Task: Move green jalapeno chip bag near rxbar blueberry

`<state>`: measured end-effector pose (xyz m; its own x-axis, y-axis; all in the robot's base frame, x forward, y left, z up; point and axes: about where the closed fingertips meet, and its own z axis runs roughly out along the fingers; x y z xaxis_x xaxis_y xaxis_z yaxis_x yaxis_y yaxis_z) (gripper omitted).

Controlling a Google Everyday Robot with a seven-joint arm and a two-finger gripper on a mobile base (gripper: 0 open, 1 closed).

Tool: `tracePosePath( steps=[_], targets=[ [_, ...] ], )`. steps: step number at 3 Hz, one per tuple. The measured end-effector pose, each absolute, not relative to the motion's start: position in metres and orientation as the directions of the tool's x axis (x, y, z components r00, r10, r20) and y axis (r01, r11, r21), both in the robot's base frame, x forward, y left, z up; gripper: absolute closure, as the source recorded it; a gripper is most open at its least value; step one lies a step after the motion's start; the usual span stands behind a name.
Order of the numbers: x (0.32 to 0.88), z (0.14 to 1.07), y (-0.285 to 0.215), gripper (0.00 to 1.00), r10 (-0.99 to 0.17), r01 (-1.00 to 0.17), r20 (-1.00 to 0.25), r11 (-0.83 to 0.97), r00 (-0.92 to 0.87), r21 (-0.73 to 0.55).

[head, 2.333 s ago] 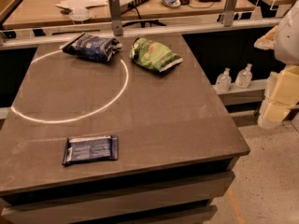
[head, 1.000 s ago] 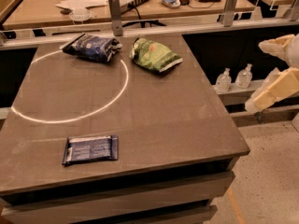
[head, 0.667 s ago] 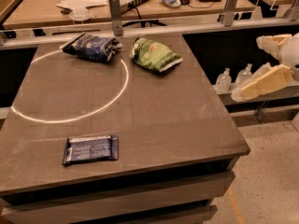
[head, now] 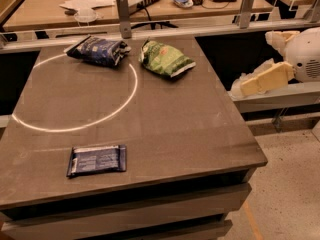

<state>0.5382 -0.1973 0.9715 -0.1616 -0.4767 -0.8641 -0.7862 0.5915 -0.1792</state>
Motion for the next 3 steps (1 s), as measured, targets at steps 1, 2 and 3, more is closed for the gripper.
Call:
tracePosePath(
  steps=[1, 2, 3],
  targets=[
    [0.57, 0.942, -0.175, 0.0, -0.463, -0.764, -0.864, 0.625, -0.196, -0.162],
    [0.597, 0.919, -0.16, 0.0, -0.46, -0.746, -0.86, 0.648, -0.222, -0.155],
    [0.641, 0.896, -0.129, 0.0, -0.448, -0.731, -0.866, 0.665, -0.223, -0.155]
  ],
)
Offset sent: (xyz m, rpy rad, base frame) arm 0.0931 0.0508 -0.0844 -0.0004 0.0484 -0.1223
